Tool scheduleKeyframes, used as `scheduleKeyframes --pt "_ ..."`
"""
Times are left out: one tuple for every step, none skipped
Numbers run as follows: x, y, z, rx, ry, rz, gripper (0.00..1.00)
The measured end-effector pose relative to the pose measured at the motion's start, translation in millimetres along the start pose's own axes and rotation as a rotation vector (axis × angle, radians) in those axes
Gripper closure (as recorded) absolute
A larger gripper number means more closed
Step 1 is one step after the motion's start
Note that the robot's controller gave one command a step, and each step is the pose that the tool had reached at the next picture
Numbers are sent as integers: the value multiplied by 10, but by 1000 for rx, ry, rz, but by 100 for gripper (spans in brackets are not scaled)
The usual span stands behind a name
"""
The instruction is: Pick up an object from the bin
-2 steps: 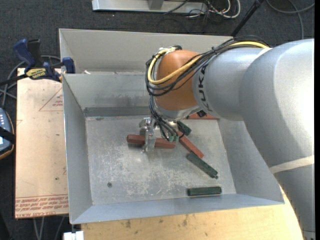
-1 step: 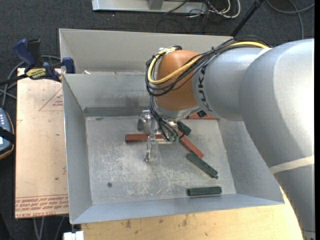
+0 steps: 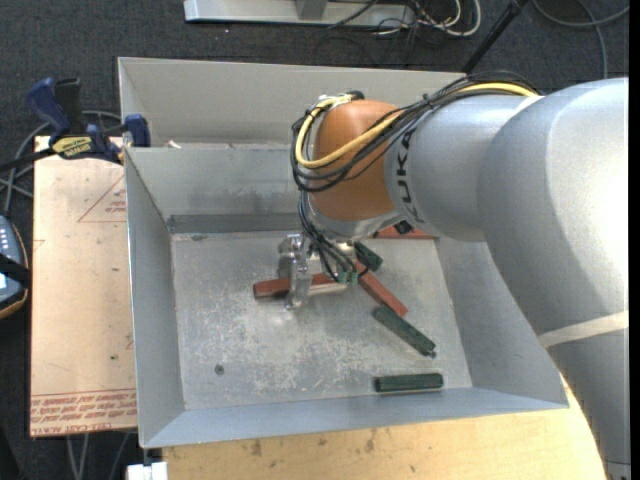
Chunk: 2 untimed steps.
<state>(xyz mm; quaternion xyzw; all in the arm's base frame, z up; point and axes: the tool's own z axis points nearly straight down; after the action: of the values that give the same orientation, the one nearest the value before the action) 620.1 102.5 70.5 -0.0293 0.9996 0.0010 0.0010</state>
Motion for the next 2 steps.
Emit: scheduleKeyframes --pt "184 -124 -1687 1 -10 -224 100" --pt "197 -123 -1642 0 -2 -223 0"
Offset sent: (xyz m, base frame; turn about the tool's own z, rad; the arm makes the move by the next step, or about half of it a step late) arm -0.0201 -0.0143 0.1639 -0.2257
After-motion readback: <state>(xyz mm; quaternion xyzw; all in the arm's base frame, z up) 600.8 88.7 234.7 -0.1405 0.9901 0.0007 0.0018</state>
